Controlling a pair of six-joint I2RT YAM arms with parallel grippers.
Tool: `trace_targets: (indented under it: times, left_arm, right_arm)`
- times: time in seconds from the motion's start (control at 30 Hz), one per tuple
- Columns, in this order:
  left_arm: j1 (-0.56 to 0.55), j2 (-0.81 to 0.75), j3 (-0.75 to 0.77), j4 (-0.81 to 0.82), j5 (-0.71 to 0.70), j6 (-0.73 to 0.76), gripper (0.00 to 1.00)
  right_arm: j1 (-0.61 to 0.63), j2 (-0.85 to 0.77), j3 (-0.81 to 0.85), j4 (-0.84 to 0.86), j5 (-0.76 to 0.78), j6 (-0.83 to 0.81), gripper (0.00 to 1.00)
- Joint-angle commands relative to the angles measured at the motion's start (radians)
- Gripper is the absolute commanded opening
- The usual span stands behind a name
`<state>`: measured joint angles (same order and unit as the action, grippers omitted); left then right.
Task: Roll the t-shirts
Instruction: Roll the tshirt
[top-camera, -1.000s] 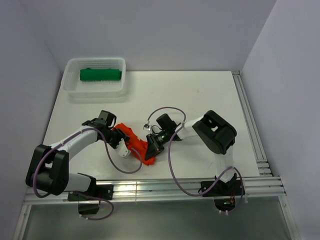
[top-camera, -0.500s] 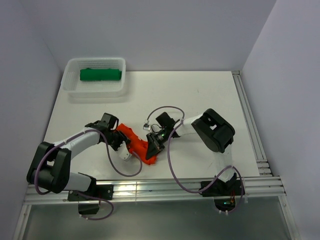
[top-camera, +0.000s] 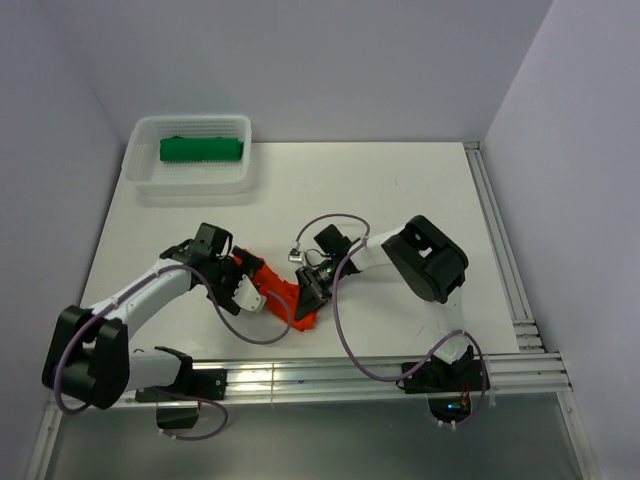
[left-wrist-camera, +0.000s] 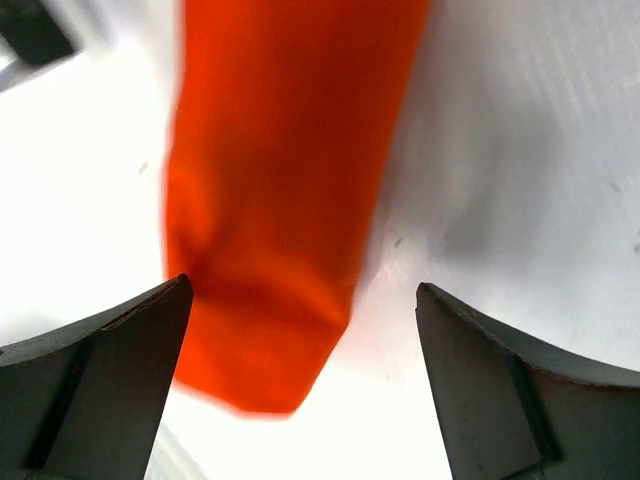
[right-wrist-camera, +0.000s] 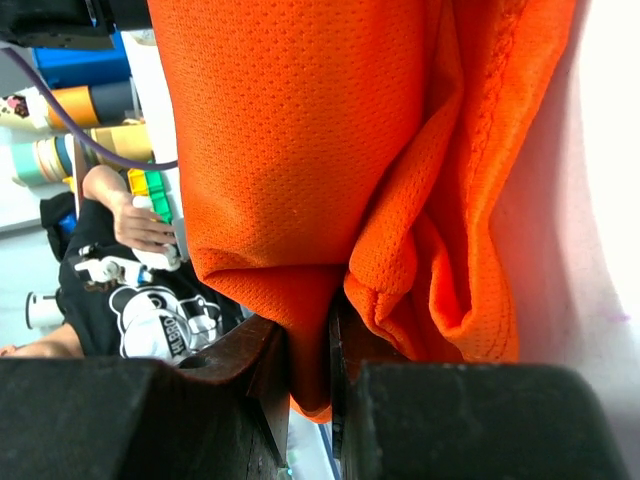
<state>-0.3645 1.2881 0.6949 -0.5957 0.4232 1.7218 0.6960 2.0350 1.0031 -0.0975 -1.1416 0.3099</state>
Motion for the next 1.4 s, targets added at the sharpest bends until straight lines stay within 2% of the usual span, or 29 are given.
trace_targets:
  times: [0.0, 0.13, 0.2, 0.23, 0.3, 0.33, 0.37, 0.43, 0.57, 0.6, 0.73, 0.87, 0.93, 1.0, 1.1, 1.2, 1.23, 1.27, 1.33, 1.37]
  left_arm:
    - [-0.001, -0.113, 0.002, -0.045, -0.031, -0.093, 0.99]
    - [-0.001, -0.252, -0.014, -0.006, -0.035, -0.201, 1.0]
    - [-0.001, -0.32, -0.021, 0.068, -0.073, -0.324, 0.99]
    - [-0.001, -0.36, -0.021, 0.158, -0.13, -0.44, 0.99]
    - [-0.001, -0.398, -0.026, 0.27, -0.229, -0.58, 1.0]
    - [-0.001, -0.433, -0.025, 0.322, -0.344, -0.708, 0.99]
    - [-0.001, -0.446, -0.02, 0.389, -0.394, -0.763, 0.99]
    - [0.001, -0.47, 0.015, 0.404, -0.473, -0.876, 1.0]
    - [0.002, -0.57, 0.093, 0.298, -0.431, -0.953, 1.0]
    - [0.002, -0.593, 0.091, 0.357, -0.431, -1.023, 0.99]
    - [0.002, -0.728, 0.069, 0.443, -0.402, -1.105, 0.99]
    - [0.002, -0.808, 0.057, 0.482, -0.419, -1.099, 0.99]
    - [0.001, -0.814, 0.075, 0.378, -0.333, -0.989, 1.0]
    - [0.001, -0.813, 0.071, 0.373, -0.32, -0.958, 0.99]
    - [-0.001, -0.845, -0.026, 0.433, -0.409, -0.813, 1.0]
    - [0.001, -0.992, -0.176, 0.448, -0.381, -0.534, 0.99]
    - [-0.001, -1.095, -0.223, 0.5, -0.364, -0.551, 1.0]
    - [-0.001, -1.142, -0.273, 0.488, -0.287, -0.594, 0.99]
    - [0.001, -1.19, -0.255, 0.343, -0.223, -0.603, 1.0]
    - [-0.001, -1.185, -0.25, 0.32, -0.212, -0.632, 0.99]
  right_arm:
    - [-0.009, 0.01, 0.017, -0.067, -0.006, -0.048, 0.0]
    - [-0.016, 0.008, 0.034, -0.109, -0.003, -0.077, 0.0]
    - [-0.02, 0.001, 0.038, -0.143, 0.006, -0.098, 0.0]
    - [-0.02, 0.001, 0.043, -0.156, 0.011, -0.106, 0.0]
    - [-0.02, -0.012, 0.043, -0.171, 0.022, -0.117, 0.0]
    - [-0.02, -0.015, 0.04, -0.171, 0.022, -0.118, 0.0]
    - [-0.02, -0.019, 0.037, -0.171, 0.023, -0.121, 0.0]
    - [-0.02, -0.024, 0.031, -0.177, 0.04, -0.124, 0.0]
    - [-0.02, -0.05, 0.008, -0.168, 0.052, -0.127, 0.0]
    - [-0.02, -0.056, 0.002, -0.168, 0.063, -0.129, 0.0]
    - [-0.02, -0.071, -0.017, -0.148, 0.062, -0.12, 0.0]
    - [-0.02, -0.081, -0.034, -0.124, 0.066, -0.115, 0.0]
    - [-0.018, -0.079, -0.037, -0.117, 0.066, -0.111, 0.0]
    - [-0.02, -0.076, -0.038, -0.11, 0.063, -0.106, 0.0]
    - [-0.02, -0.076, -0.037, -0.11, 0.062, -0.106, 0.0]
    - [-0.02, -0.073, -0.038, -0.111, 0.06, -0.107, 0.0]
    - [-0.02, -0.072, -0.037, -0.111, 0.062, -0.107, 0.0]
    - [-0.02, -0.068, -0.034, -0.111, 0.062, -0.107, 0.0]
    - [-0.02, -0.065, -0.035, -0.105, 0.062, -0.097, 0.0]
    - [-0.02, -0.062, -0.037, -0.094, 0.062, -0.095, 0.0]
